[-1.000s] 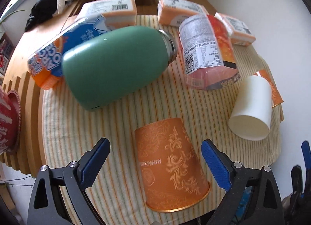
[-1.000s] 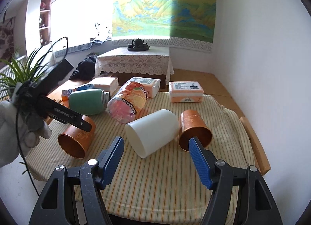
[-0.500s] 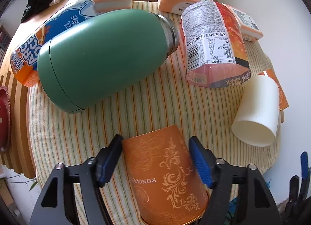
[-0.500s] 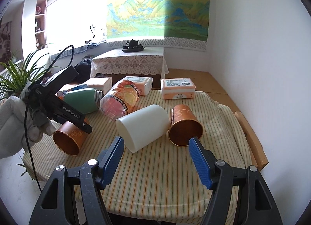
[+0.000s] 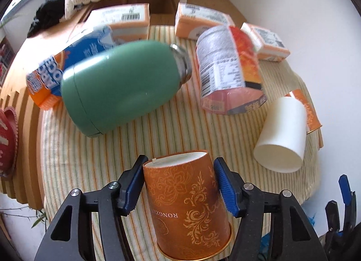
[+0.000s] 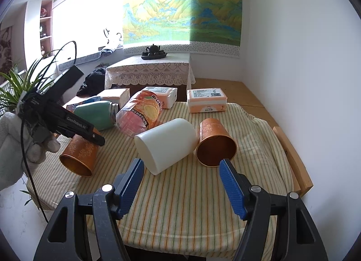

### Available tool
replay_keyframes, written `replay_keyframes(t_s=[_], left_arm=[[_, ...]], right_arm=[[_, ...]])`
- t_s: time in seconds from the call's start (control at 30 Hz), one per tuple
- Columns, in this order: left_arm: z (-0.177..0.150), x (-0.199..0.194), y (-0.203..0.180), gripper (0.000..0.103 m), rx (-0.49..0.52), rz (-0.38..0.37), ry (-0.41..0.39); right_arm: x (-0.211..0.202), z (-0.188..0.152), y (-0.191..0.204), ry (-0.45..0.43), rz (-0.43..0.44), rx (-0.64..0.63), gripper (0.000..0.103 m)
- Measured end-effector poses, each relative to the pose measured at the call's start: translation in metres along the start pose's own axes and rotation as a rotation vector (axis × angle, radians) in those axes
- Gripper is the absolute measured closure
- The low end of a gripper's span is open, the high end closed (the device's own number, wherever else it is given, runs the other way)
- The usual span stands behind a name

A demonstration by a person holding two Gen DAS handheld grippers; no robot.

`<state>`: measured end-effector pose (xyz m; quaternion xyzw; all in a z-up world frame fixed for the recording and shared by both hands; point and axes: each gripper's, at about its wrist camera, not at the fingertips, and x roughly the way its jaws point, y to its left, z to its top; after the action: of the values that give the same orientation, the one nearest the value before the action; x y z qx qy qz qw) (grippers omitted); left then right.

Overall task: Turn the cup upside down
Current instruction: 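Lift the orange cup with the left gripper and rotate it onto its end, then set the cup standing on the table, open the left gripper and withdraw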

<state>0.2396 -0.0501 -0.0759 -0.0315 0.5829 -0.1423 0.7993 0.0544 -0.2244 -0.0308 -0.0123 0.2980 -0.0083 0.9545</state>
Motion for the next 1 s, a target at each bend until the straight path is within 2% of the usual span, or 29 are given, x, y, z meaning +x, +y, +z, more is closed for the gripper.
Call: replay_keyframes(t_s=[0.13,0.3,0.57,0.73,1.0], left_arm=[[-0.009,-0.023,-0.008,0.04,0.02,0.024,-0.098],[-0.032,-0.049,-0.023,0.041,0.075,0.071,-0.276],[-0.054,-0.057,-0.056,0.041,0.134,0.144,-0.465],[-0.059,-0.05,-0.066,0.041,0.149,0.154,-0.517],[-0.061,-0.03,-0.07,0.041,0.159,0.138,-0.506]], right_arm=[[-0.003,-0.001,0.001,-0.014,-0.008,-0.003,0.038],[-0.007,0.0,0.003,-0.039,-0.014,-0.005,0.038],[-0.009,-0.005,0.008,-0.041,-0.017,-0.009,0.038],[-0.015,-0.008,0.009,-0.066,-0.029,-0.003,0.038],[-0.021,-0.01,0.01,-0.083,-0.041,0.003,0.038]])
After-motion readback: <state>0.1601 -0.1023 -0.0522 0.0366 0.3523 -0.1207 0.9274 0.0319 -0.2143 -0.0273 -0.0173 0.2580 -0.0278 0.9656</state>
